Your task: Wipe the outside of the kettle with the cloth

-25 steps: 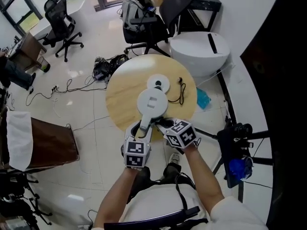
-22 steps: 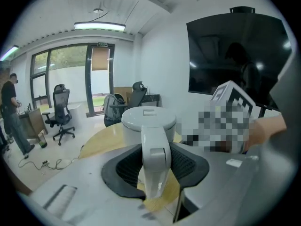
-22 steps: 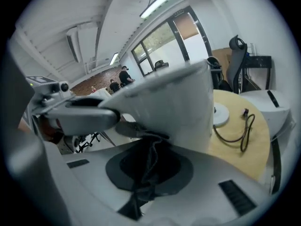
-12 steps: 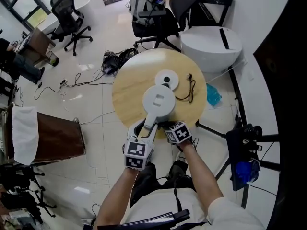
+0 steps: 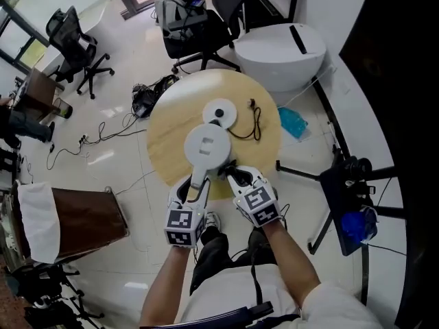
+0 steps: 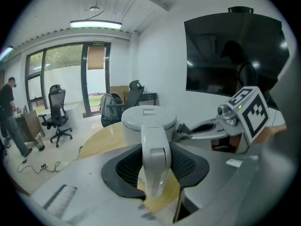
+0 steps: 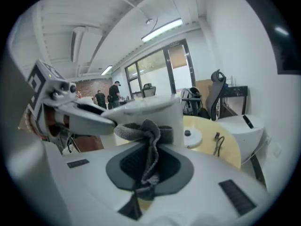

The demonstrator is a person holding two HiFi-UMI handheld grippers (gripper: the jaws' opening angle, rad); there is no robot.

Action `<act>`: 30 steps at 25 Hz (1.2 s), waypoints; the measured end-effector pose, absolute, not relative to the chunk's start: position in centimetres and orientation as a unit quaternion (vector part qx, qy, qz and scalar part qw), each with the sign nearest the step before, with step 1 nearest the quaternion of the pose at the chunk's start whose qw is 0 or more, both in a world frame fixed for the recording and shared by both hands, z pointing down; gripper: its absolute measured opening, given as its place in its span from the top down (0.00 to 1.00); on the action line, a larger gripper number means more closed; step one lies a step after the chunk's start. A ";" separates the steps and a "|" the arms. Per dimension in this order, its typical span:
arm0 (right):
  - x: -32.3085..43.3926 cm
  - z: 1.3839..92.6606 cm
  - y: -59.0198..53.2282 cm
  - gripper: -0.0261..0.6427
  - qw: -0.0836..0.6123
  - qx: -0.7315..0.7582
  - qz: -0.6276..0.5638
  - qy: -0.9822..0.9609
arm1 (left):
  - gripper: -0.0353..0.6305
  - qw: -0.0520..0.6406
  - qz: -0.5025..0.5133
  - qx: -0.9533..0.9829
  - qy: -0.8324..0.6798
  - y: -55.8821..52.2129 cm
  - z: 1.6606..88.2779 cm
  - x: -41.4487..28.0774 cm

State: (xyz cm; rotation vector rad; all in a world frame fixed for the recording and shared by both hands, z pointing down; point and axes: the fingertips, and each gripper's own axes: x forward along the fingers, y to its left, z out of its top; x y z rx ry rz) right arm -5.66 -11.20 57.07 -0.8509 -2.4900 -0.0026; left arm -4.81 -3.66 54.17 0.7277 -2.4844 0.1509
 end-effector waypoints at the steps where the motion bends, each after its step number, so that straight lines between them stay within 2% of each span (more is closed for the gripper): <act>1: -5.8 55.8 -11.3 0.92 0.239 -0.310 -0.003 -0.920 | 0.70 0.271 0.057 0.272 -0.921 -3.6 54.1 -4.9; 5: -6.2 53.4 -11.7 0.92 0.202 -0.297 -0.020 -0.933 | 0.70 0.274 0.058 0.279 -0.919 -3.4 53.8 -5.0; 10: -6.1 56.1 -12.2 0.92 0.217 -0.305 -0.034 -0.927 | 0.70 0.280 0.065 0.288 -0.913 -3.6 53.9 -4.9; 14: -6.1 60.0 -12.4 0.92 0.252 -0.317 -0.043 -0.913 | 0.70 0.276 0.073 0.299 -0.910 -3.8 54.0 -5.0; 23: -5.6 71.3 -12.3 0.92 0.383 -0.356 -0.110 -0.846 | 0.70 0.276 0.071 0.302 -0.910 -3.9 53.8 -4.7; 30: -6.1 72.5 -13.0 0.92 0.397 -0.370 -0.128 -0.830 | 0.70 0.275 0.068 0.304 -0.910 -3.8 54.0 -4.7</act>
